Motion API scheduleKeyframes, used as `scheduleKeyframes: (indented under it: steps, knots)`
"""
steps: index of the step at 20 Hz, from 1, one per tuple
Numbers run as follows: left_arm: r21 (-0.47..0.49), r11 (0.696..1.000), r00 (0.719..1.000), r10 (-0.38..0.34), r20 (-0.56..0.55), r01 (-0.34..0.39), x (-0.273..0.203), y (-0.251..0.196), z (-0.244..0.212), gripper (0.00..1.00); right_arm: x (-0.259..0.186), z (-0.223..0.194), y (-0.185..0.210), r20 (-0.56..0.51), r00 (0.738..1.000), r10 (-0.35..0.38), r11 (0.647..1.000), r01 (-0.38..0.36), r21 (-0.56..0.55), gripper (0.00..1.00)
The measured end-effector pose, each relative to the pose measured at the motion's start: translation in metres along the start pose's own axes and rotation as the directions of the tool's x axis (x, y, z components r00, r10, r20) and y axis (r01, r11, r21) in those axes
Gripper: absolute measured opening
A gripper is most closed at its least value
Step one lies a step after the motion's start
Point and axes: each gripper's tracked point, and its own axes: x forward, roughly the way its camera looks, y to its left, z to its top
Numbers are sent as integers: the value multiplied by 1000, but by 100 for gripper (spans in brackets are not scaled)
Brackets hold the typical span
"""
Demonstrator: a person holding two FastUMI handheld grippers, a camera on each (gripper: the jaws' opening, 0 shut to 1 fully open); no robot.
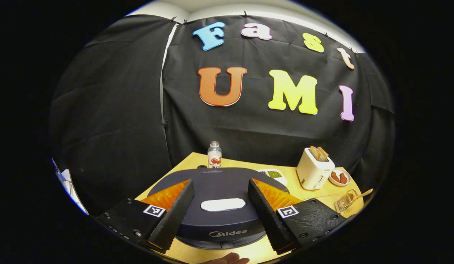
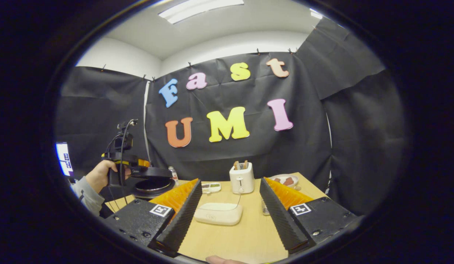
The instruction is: Close the left gripper, press the button to open the rice cooker; take a wooden spoon from the chopstick holder with the right hand, scoop a spoonful of rice and pour it into the rice cooker, then put the wooden spoon back into the chopstick holder.
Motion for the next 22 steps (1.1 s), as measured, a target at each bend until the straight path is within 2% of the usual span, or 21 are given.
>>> scheduleKeyframes:
  steps: [4,5,6,8,9,10,11,12,14,20,22]
  knots:
    - [8,999,999,31,15,-31,-1,0,-12,96,-6,7,1,21,1000,-7,1000,7,-5,95]
    - [7,999,999,38,25,-38,0,0,-14,100,-8,10,2,34,999,-7,1000,8,-6,95]
    - [12,999,999,43,28,-43,-2,0,-17,97,-9,13,4,46,999,-4,1000,4,-8,100]
    - [19,998,999,51,9,-52,-1,-2,-28,97,-11,13,5,57,998,-3,1000,4,-3,100]
    - [24,998,998,55,-3,-55,-1,-2,-35,97,-11,13,4,57,998,-5,1000,5,0,95]
    - [28,998,998,57,-20,-56,-2,-2,-42,97,-11,12,3,55,998,-8,1000,8,1,100]
    - [29,998,998,59,-36,-58,-3,-2,-50,97,-11,14,2,59,998,-10,1000,10,7,95]
    - [26,998,997,66,-48,-64,-5,-2,-57,97,-12,18,2,68,998,-13,1000,12,12,100]
    - [37,997,995,76,-68,-74,-9,-1,-69,97,-15,21,5,84,996,-9,1000,7,19,100]
    - [24,996,994,86,-68,-85,-18,0,-72,98,-14,17,4,82,997,3,1000,-5,23,100]
    - [26,996,996,88,-34,-87,-20,0,-70,98,-15,15,4,80,997,2,1000,-4,28,100]
